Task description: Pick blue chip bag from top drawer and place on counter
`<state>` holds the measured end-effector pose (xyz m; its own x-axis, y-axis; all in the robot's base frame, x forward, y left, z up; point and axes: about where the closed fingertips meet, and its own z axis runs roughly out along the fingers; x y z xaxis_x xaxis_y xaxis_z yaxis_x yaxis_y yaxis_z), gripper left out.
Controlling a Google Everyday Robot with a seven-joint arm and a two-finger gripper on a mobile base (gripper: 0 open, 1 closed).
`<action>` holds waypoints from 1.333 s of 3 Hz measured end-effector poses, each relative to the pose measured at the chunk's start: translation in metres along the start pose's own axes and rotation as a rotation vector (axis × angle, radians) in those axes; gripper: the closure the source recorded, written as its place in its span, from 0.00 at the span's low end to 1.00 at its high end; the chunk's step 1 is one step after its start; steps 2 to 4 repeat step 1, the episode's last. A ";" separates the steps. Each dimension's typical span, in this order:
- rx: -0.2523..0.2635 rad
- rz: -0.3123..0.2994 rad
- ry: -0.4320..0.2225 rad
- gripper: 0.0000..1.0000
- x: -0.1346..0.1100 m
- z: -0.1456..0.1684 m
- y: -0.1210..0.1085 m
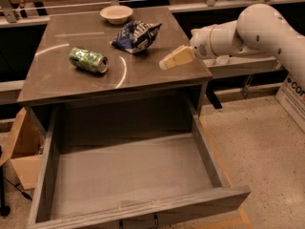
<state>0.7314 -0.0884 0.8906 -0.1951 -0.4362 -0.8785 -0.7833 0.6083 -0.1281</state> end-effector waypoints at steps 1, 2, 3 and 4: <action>0.063 0.121 -0.033 0.00 0.047 -0.069 -0.010; 0.063 0.121 -0.033 0.00 0.047 -0.069 -0.010; 0.063 0.121 -0.033 0.00 0.047 -0.069 -0.010; 0.063 0.121 -0.033 0.00 0.047 -0.069 -0.010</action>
Offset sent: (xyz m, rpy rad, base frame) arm 0.0000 0.0000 0.0000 0.0000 0.0000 0.0000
